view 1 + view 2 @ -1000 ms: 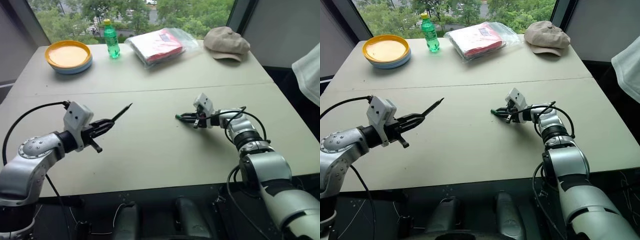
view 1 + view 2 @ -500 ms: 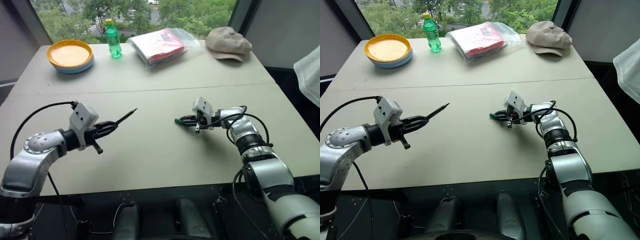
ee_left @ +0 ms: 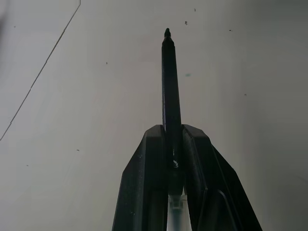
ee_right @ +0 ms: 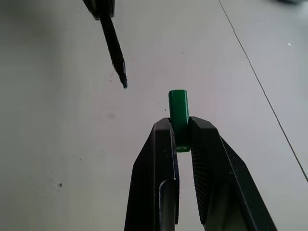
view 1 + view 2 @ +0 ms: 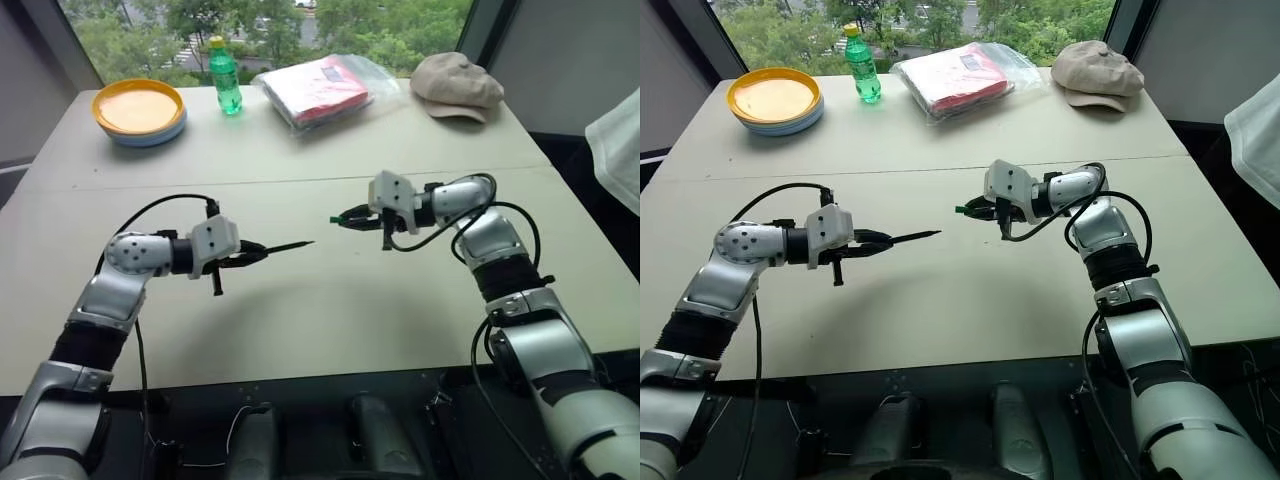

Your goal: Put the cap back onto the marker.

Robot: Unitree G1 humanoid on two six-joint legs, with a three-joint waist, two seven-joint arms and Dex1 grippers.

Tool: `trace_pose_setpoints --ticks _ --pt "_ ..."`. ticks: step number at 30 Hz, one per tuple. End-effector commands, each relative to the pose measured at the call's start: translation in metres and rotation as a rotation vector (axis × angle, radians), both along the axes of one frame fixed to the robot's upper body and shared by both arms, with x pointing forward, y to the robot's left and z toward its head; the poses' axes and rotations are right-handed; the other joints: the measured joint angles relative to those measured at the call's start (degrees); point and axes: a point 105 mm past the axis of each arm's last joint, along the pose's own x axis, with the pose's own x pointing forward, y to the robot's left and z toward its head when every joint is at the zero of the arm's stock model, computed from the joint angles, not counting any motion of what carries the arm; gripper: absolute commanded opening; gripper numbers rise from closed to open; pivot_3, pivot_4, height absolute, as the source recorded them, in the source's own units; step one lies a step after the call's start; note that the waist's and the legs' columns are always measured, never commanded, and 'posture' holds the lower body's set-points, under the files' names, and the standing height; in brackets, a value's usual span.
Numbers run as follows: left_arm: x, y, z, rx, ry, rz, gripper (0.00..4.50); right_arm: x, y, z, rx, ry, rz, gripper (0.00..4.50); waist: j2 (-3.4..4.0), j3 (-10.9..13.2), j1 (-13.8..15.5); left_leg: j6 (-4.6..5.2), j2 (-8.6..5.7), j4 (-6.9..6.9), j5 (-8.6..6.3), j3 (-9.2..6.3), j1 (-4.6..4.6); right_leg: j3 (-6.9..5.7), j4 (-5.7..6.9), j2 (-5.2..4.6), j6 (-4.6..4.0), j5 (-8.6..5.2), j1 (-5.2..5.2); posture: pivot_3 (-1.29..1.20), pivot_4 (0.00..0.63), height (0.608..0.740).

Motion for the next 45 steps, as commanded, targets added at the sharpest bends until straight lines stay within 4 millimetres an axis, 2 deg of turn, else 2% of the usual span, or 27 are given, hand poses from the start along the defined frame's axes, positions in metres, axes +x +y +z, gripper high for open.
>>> trace_pose_setpoints --ticks 1,22,45 --pt "0.004 -0.005 0.018 -0.006 -0.087 -0.039 0.0 0.0 0.006 0.015 0.002 -0.064 0.015 0.06 0.0 0.0 0.1 0.0 0.0 0.0 0.0 0.0 -0.01 0.0 0.0 -0.01 0.0 0.0 0.0 0.0 0.15 0.74" --pt "0.005 -0.002 0.024 0.017 -0.138 -0.033 0.0 -0.005 0.007 0.003 -0.07 -0.023 0.058 0.06 0.0 0.0 -0.1 0.01 0.0 0.01 0.0 -0.01 0.0 0.0 0.03 0.01 0.0 0.0 -0.02 0.0 0.15 0.74" --pt "0.008 -0.009 0.03 0.004 -0.156 -0.041 0.0 -0.011 0.012 0.004 -0.056 -0.004 0.082 0.06 0.0 0.0 0.0 0.01 0.0 0.01 0.0 -0.02 0.0 0.0 0.04 0.01 0.0 0.0 -0.02 0.0 0.15 0.74"
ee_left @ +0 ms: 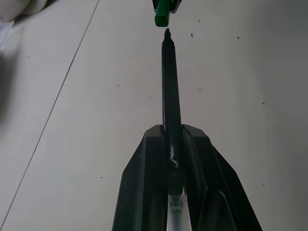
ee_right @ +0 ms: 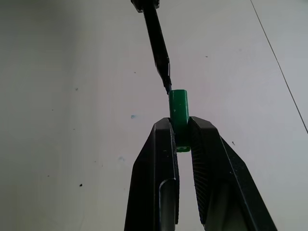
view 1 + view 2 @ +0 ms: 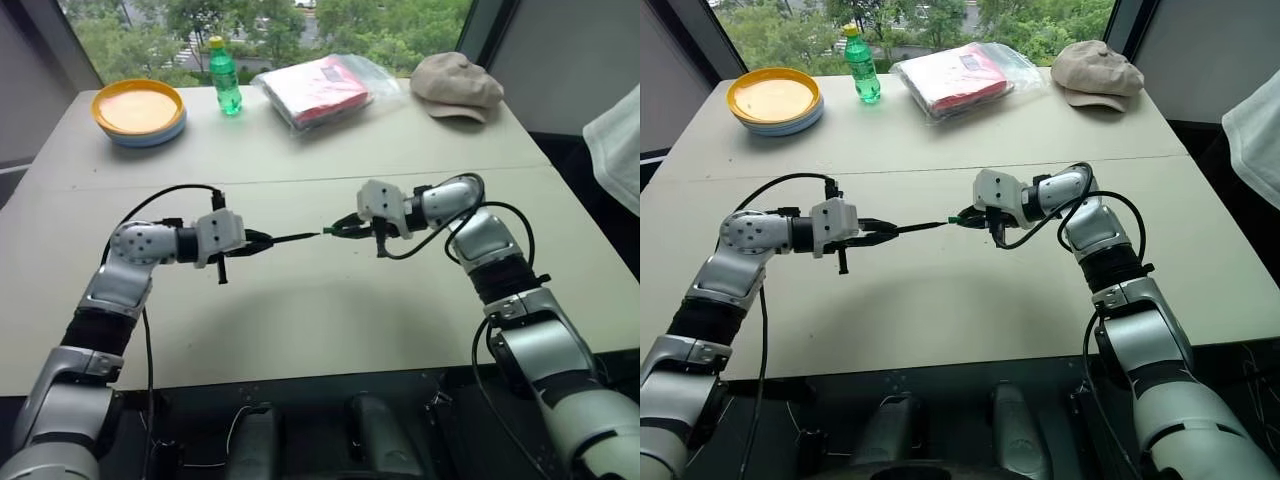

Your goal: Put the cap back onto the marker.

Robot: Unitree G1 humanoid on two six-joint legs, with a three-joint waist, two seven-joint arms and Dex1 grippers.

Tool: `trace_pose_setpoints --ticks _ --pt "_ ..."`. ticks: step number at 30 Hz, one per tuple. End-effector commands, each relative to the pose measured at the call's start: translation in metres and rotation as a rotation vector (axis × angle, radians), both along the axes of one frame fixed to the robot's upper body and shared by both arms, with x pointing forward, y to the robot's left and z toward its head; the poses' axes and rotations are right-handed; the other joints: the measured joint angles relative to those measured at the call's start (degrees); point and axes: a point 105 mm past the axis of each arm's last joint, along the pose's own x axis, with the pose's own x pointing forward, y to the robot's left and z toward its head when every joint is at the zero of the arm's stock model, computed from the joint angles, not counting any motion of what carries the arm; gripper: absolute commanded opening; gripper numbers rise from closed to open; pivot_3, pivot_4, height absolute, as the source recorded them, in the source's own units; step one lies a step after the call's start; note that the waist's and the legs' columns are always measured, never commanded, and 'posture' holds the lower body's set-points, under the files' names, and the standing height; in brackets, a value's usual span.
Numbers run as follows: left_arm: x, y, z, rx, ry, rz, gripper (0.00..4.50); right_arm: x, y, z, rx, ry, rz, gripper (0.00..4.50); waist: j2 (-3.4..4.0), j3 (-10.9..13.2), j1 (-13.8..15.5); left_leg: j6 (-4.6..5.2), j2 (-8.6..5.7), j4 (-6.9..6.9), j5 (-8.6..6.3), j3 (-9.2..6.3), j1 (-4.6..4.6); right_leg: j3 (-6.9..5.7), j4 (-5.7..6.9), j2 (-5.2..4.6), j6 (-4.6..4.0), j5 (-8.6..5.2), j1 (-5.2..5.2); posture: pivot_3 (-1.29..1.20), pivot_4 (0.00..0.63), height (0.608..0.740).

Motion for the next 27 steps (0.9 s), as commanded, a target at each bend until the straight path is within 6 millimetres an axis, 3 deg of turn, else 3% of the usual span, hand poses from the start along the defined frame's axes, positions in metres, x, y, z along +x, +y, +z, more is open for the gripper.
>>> trace_pose_setpoints --ticks 1,27 --pt "0.0 -0.003 0.016 -0.01 -0.063 -0.009 0.0 -0.002 0.005 0.013 0.014 -0.045 0.027 0.06 0.0 0.0 0.0 0.0 0.0 0.0 0.0 0.0 0.0 0.0 0.0 0.0 0.0 0.0 0.0 0.0 0.15 0.74" --pt "0.0 -0.01 0.014 -0.004 -0.062 -0.033 0.0 -0.022 0.027 0.012 0.015 -0.038 0.114 0.06 0.0 0.0 0.0 0.0 0.0 0.0 0.0 -0.01 0.0 0.0 0.01 0.0 0.0 0.0 0.0 0.0 0.15 0.74"
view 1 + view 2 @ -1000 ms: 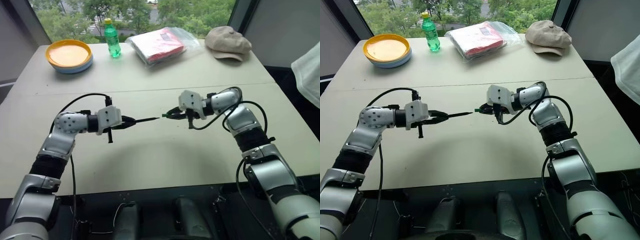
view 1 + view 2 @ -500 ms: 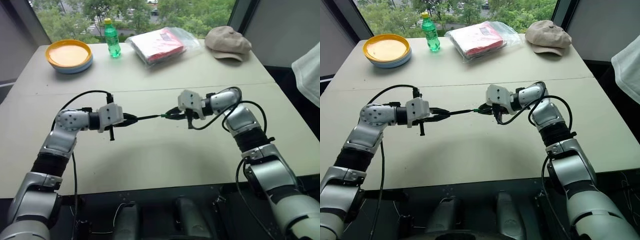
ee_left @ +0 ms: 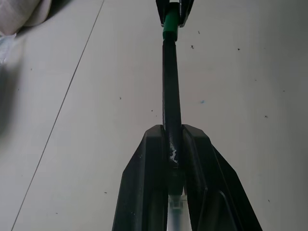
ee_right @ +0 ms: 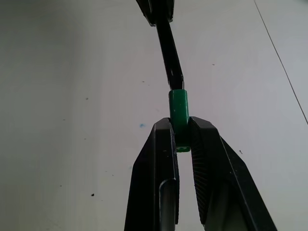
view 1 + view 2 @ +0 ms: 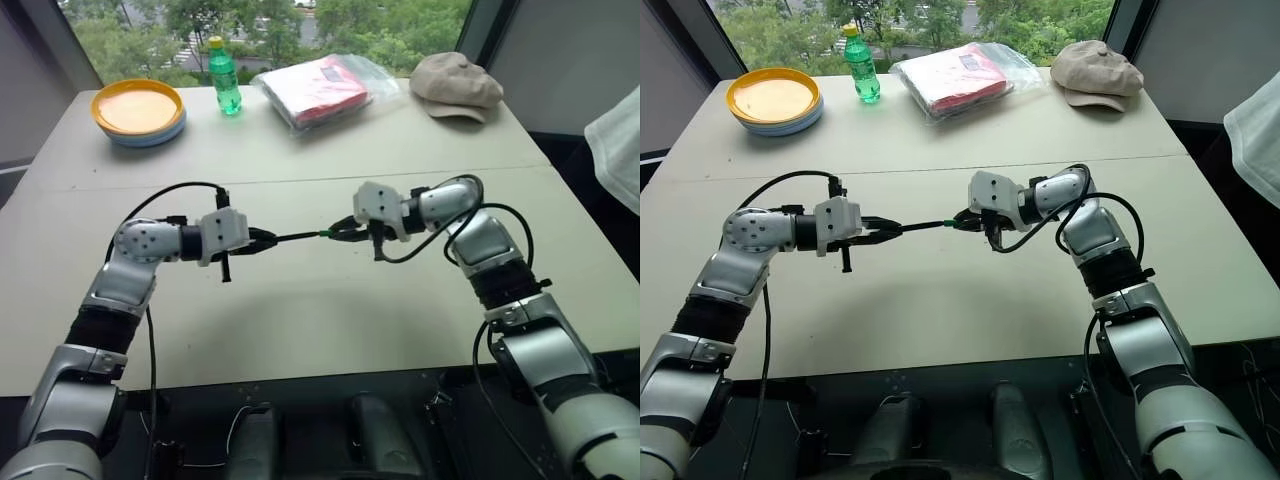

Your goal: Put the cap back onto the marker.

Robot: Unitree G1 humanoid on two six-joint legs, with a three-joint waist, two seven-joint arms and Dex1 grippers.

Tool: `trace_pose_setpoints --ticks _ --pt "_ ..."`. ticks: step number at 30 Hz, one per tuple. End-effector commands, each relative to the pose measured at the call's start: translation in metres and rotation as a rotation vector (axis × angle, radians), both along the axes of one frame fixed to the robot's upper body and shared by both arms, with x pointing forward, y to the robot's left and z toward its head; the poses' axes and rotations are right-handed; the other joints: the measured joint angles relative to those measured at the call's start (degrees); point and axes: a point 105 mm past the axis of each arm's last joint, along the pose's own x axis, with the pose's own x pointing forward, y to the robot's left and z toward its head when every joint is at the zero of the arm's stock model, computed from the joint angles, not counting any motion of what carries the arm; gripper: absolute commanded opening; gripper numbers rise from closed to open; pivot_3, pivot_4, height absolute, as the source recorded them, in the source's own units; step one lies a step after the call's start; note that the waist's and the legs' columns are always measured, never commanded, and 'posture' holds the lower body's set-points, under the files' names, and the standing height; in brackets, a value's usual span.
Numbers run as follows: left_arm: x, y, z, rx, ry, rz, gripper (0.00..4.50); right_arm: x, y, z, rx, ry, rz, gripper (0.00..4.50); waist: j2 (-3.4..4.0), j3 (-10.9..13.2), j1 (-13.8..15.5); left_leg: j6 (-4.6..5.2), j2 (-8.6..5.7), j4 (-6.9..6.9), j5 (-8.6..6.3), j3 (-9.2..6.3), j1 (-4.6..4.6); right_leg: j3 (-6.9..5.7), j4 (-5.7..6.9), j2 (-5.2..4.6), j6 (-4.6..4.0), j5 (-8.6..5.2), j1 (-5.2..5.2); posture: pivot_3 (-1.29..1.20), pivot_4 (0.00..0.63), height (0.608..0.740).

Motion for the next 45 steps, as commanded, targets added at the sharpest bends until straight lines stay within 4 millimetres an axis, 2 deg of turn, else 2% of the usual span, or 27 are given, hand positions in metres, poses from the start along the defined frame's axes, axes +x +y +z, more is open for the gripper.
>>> trace_pose_setpoints --ticks 1,6,14,27,35,45 --pt "0.001 -0.005 0.014 -0.01 -0.056 -0.016 0.0 -0.012 0.02 0.01 0.016 -0.051 0.095 0.06 0.0 0.0 0.0 0.0 0.0 0.0 0.0 0.0 0.0 0.0 0.0 0.0 0.0 0.0 0.0 0.0 0.15 0.74" --pt "-0.001 -0.009 0.019 -0.04 -0.05 -0.029 0.0 -0.01 0.024 0.008 0.002 -0.075 0.095 0.06 0.0 0.0 0.0 0.0 0.0 0.0 0.0 0.0 0.0 0.0 0.0 0.0 0.0 0.0 0.0 0.0 0.15 0.74" --pt "-0.006 -0.013 0.014 -0.025 -0.019 -0.056 0.0 -0.008 0.029 0.008 -0.008 -0.103 0.096 0.06 0.0 0.0 0.0 0.0 0.0 0.0 0.0 0.0 0.0 0.0 0.0 0.01 0.0 0.0 0.0 0.0 0.15 0.74" --pt "-0.008 -0.021 0.019 -0.028 -0.056 -0.105 0.0 -0.032 0.052 0.013 0.029 -0.1 0.215 0.06 0.0 0.0 0.0 0.0 0.0 0.0 0.0 0.0 0.0 0.0 0.0 0.0 0.0 0.0 0.0 0.0 0.15 0.74" --pt "-0.013 -0.018 0.018 -0.057 0.018 -0.132 0.0 -0.048 0.058 0.02 0.028 -0.127 0.3 0.06 0.0 0.0 0.0 0.0 0.0 0.0 0.0 -0.01 0.0 -0.01 0.01 0.02 0.0 0.0 0.0 0.0 0.15 0.74" --pt "-0.01 -0.021 0.017 -0.038 0.002 -0.121 0.0 -0.047 0.062 0.021 0.029 -0.139 0.281 0.06 0.0 0.0 0.0 0.0 0.0 0.01 0.0 -0.01 0.0 -0.01 0.01 0.01 0.0 0.0 0.0 0.0 0.15 0.74"
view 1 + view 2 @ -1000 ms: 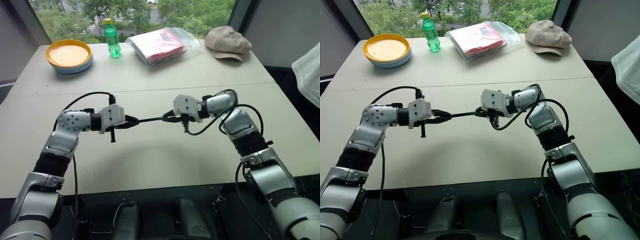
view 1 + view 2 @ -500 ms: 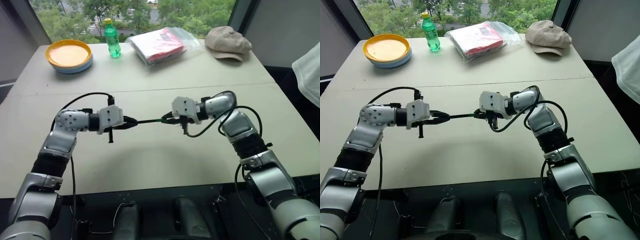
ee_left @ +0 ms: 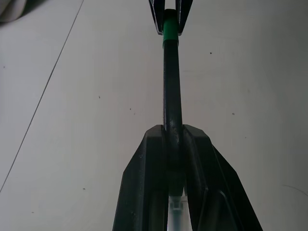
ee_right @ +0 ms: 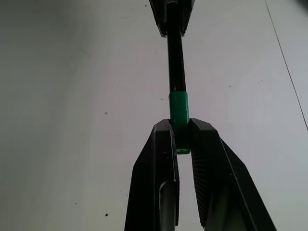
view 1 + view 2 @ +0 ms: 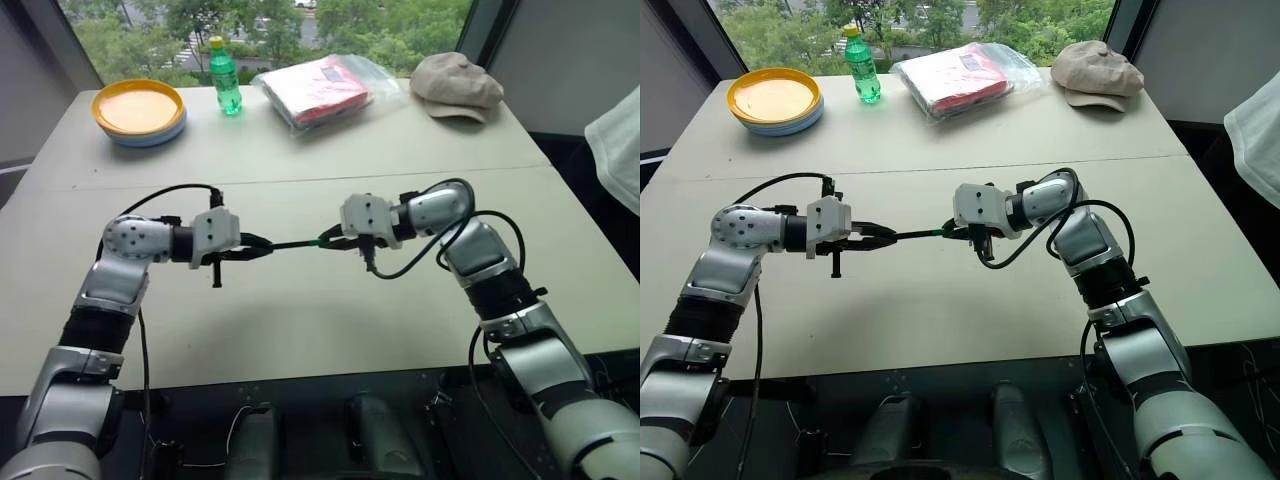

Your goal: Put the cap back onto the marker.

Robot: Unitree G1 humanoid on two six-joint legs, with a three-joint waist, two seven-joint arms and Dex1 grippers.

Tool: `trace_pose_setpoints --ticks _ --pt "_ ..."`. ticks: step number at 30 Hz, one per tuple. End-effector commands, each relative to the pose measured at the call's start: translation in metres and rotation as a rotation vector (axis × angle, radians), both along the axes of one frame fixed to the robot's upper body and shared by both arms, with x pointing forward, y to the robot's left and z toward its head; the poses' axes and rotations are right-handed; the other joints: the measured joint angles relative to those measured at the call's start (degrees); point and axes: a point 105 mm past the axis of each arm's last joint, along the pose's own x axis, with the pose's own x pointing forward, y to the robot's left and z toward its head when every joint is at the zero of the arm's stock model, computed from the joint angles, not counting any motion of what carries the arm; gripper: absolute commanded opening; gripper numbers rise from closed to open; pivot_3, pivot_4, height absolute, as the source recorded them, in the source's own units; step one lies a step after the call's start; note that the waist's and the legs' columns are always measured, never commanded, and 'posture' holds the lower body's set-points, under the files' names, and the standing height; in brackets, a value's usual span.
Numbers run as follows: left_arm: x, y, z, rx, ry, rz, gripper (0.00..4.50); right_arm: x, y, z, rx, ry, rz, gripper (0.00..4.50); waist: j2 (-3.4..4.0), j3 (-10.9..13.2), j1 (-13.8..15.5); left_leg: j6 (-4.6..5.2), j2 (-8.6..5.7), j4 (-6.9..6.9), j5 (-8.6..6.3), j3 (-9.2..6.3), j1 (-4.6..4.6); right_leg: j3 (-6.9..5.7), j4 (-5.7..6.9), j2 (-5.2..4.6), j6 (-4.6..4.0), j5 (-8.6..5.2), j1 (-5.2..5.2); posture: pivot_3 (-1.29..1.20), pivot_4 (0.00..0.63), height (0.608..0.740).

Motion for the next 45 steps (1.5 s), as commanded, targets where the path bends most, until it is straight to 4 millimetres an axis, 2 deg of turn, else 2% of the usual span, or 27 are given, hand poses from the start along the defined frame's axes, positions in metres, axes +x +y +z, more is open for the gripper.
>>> trace_pose_setpoints --ticks 1,9,11,12,18,23,27,32,40,45 --pt "0.0 -0.023 0.016 -0.04 -0.084 -0.056 0.0 -0.028 0.042 0.02 0.071 -0.081 0.199 0.06 0.0 0.0 0.0 0.0 0.0 0.0 0.0 0.0 0.0 0.0 0.0 0.0 0.0 0.0 0.0 0.0 0.15 0.74" --pt "-0.004 -0.012 0.011 -0.044 -0.076 0.002 0.0 -0.013 0.023 0.014 0.031 -0.088 0.128 0.06 0.0 0.0 0.0 0.0 0.0 0.0 0.0 -0.01 0.0 0.0 0.0 0.0 0.0 0.0 0.0 0.0 0.15 0.74" --pt "-0.005 -0.005 0.009 -0.042 -0.071 0.031 0.0 -0.008 0.018 0.013 0.02 -0.095 0.106 0.95 0.0 0.0 0.0 0.0 0.0 0.0 0.0 -0.01 0.0 0.0 0.0 0.0 0.0 0.0 0.0 0.0 0.15 0.74" --pt "-0.006 -0.001 0.007 -0.041 -0.067 0.045 0.0 -0.006 0.016 0.014 0.018 -0.098 0.095 1.25 0.0 0.0 -0.2 0.0 0.0 0.0 0.0 0.0 0.0 0.01 0.0 -0.01 0.0 0.0 0.0 0.0 0.15 0.74" --pt "-0.017 0.017 -0.002 -0.033 -0.041 0.122 0.0 0.003 0.006 0.016 0.018 -0.101 0.057 4.36 0.0 0.0 0.0 0.0 0.01 0.0 0.0 -0.01 0.01 0.01 0.02 -0.02 0.0 0.0 -0.01 0.0 0.15 0.74" --pt "-0.022 0.03 -0.006 -0.052 -0.024 0.219 0.0 0.004 0.0 0.022 0.054 -0.085 0.032 4.44 0.0 0.0 0.0 0.0 0.01 -0.01 0.0 -0.02 0.01 0.0 0.02 -0.03 0.0 0.0 -0.01 0.0 0.15 0.74" --pt "-0.013 0.051 0.004 -0.141 -0.027 0.452 0.0 0.003 -0.006 0.028 0.118 -0.042 -0.013 4.44 0.0 0.0 0.1 0.0 0.01 -0.01 0.0 -0.04 0.01 0.0 0.02 -0.03 0.0 0.0 -0.01 0.0 0.15 0.74" --pt "-0.017 0.074 0.009 -0.281 0.047 0.704 0.0 -0.002 -0.014 0.027 0.166 0.004 -0.07 4.44 -0.01 0.0 0.0 0.0 0.02 -0.01 0.0 -0.05 0.0 0.0 0.03 -0.04 0.0 0.0 -0.01 0.0 0.15 0.74" --pt "-0.037 0.115 -0.007 -0.488 0.207 1.202 0.0 -0.015 -0.018 0.02 0.228 0.067 -0.145 4.44 -0.03 0.0 0.0 0.0 0.02 0.0 0.0 -0.08 0.01 -0.01 0.05 -0.04 0.0 0.0 0.0 0.0 0.15 0.74" --pt "-0.053 0.124 -0.024 -0.546 0.272 1.394 0.0 -0.018 -0.02 0.017 0.235 0.081 -0.169 4.44 -0.06 0.0 0.1 -0.01 0.01 0.0 0.0 -0.09 0.05 0.0 0.05 -0.05 0.0 0.0 0.03 0.0 0.15 0.74"
